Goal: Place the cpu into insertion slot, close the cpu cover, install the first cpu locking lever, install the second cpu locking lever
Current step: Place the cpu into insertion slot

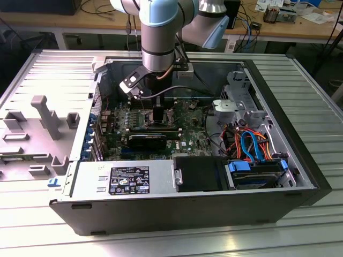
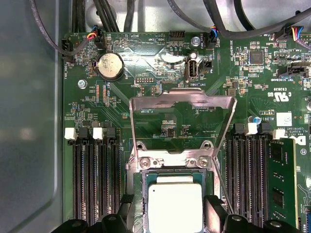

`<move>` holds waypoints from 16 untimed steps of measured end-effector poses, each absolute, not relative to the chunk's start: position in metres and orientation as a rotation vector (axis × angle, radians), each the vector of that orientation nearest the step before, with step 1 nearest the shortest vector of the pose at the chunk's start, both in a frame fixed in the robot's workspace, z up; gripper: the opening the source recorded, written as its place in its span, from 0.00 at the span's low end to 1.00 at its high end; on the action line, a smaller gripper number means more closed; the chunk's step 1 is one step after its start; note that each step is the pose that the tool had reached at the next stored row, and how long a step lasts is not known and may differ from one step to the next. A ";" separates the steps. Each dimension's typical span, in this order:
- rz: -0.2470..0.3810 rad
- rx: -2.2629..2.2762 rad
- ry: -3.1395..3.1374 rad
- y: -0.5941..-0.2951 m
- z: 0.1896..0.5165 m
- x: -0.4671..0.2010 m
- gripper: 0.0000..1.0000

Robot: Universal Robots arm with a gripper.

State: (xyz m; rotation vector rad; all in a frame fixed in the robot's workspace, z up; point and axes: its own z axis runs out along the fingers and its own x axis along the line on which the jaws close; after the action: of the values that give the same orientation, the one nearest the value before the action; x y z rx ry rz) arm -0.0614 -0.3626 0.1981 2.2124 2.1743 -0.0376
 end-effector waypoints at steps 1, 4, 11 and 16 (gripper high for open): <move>-0.038 2.212 2.174 -0.363 0.198 -0.061 0.68; -0.038 2.212 2.174 -0.363 0.198 -0.061 0.68; -0.037 2.181 2.205 -0.363 0.198 -0.061 0.68; -0.037 2.181 2.205 -0.363 0.204 -0.061 0.68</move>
State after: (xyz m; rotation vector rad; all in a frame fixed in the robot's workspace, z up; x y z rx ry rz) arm -0.0615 -0.3627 0.2042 2.1814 2.2050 -0.0370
